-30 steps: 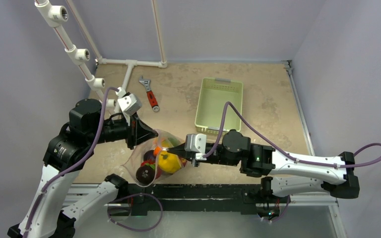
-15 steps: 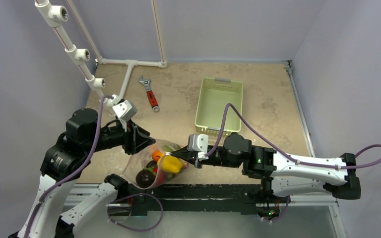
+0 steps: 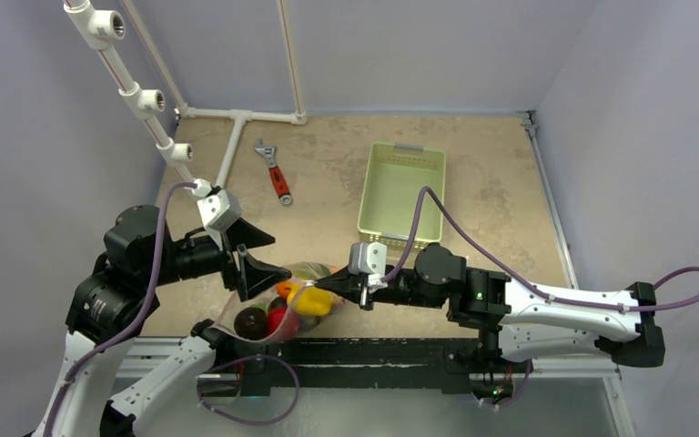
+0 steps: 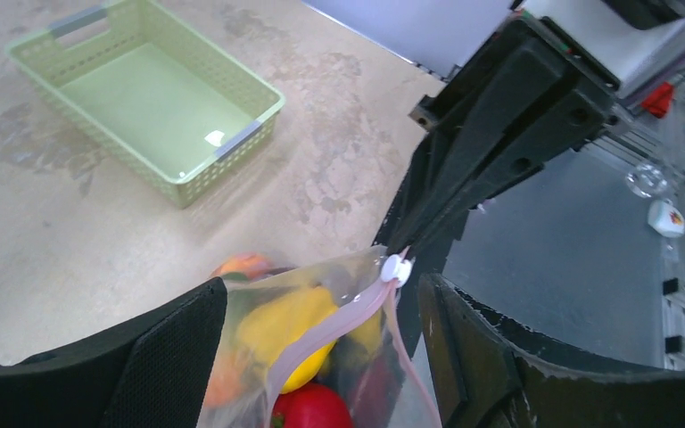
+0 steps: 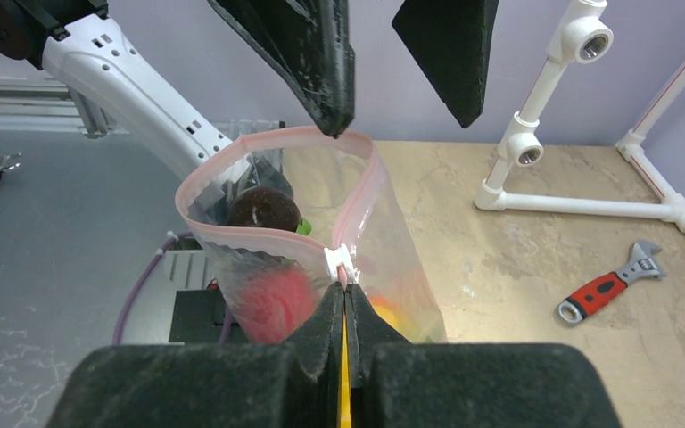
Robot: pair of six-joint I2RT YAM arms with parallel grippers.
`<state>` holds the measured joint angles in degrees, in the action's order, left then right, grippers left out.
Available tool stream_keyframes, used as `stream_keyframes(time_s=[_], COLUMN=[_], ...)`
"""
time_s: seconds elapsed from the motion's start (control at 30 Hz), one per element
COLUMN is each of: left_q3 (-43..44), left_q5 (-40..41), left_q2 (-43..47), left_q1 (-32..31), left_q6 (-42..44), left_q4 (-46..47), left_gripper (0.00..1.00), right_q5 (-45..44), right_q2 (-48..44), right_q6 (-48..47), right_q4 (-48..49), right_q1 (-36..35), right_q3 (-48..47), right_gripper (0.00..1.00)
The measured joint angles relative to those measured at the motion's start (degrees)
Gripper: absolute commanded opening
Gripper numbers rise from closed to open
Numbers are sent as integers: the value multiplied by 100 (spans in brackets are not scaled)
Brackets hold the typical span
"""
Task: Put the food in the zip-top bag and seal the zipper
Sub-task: Zip the zipper food storage bag at the center of the board.
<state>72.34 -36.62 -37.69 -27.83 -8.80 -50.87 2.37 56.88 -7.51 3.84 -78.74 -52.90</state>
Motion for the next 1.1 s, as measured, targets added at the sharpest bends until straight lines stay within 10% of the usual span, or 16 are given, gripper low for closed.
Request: stream_keyframes(time_s=[0.37, 1.1], left_q3=[-468, -855], left_q5=[-1244, -905], left_q2=[-179, -190], left_q1=[-50, -566], left_q6=[245, 249], left_q4=[302, 216], left_gripper=[77, 73], right_q5=[-48, -542], right_q2=[-4, 365], right_q6=[199, 933], right_q4=[0, -286], right_q1=[0, 0], right_q3=[2, -13], right_gripper=[0, 0])
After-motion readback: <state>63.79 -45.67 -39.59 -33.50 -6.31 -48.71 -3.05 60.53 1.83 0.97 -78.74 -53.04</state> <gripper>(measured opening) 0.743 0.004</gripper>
